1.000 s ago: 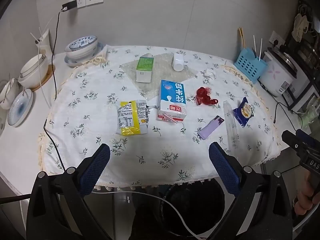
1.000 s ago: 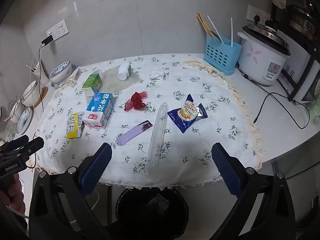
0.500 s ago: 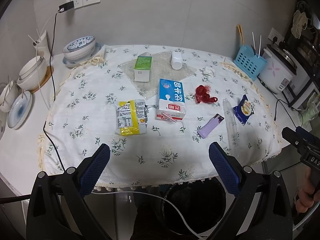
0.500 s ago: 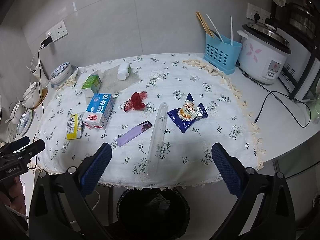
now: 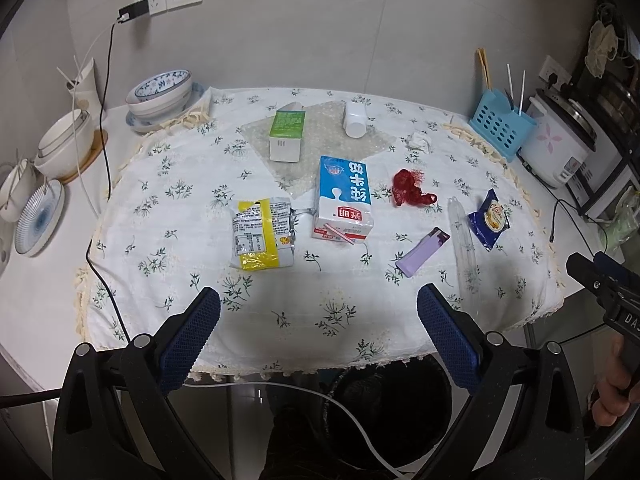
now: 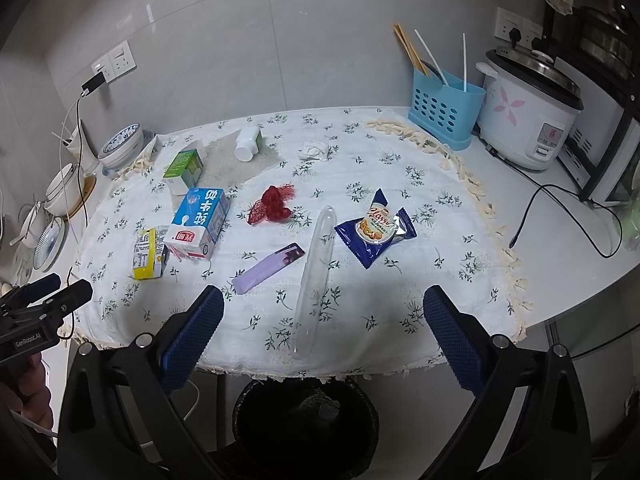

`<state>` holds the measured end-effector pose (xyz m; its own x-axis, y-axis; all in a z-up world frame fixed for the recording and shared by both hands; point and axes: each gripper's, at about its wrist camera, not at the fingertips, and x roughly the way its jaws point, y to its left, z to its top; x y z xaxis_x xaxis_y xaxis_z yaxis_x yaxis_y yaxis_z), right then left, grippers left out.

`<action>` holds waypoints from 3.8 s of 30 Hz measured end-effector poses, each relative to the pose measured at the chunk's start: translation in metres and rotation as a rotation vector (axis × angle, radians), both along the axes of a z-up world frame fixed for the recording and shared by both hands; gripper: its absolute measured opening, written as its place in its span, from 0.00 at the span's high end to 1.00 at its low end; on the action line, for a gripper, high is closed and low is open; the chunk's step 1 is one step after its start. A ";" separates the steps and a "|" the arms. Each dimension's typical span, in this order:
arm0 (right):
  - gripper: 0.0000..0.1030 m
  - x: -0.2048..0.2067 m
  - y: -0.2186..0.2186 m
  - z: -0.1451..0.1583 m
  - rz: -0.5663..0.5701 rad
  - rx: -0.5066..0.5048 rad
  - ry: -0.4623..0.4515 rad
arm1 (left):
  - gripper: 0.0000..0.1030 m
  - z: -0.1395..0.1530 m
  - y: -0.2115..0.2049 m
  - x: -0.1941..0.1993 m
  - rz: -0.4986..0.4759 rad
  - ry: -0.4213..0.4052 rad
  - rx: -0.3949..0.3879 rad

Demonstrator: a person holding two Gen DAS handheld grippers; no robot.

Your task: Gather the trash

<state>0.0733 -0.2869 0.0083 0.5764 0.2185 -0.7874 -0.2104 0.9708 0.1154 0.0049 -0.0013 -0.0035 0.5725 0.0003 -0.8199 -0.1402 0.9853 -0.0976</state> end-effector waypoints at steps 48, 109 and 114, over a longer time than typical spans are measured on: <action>0.12 0.068 0.052 -0.063 0.031 -0.070 0.168 | 0.10 -0.067 0.073 0.083 0.077 0.144 0.036; 0.76 0.089 0.043 -0.088 -0.113 -0.016 0.263 | 0.92 -0.076 0.103 0.095 0.082 0.223 -0.025; 0.76 0.075 0.038 -0.074 -0.103 -0.011 0.233 | 0.92 -0.065 0.095 0.085 0.084 0.199 -0.027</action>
<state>0.1486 -0.2489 -0.0662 0.3982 0.1593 -0.9034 -0.0797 0.9871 0.1389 0.0900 0.0935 -0.0686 0.3978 0.0177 -0.9173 -0.2410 0.9667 -0.0858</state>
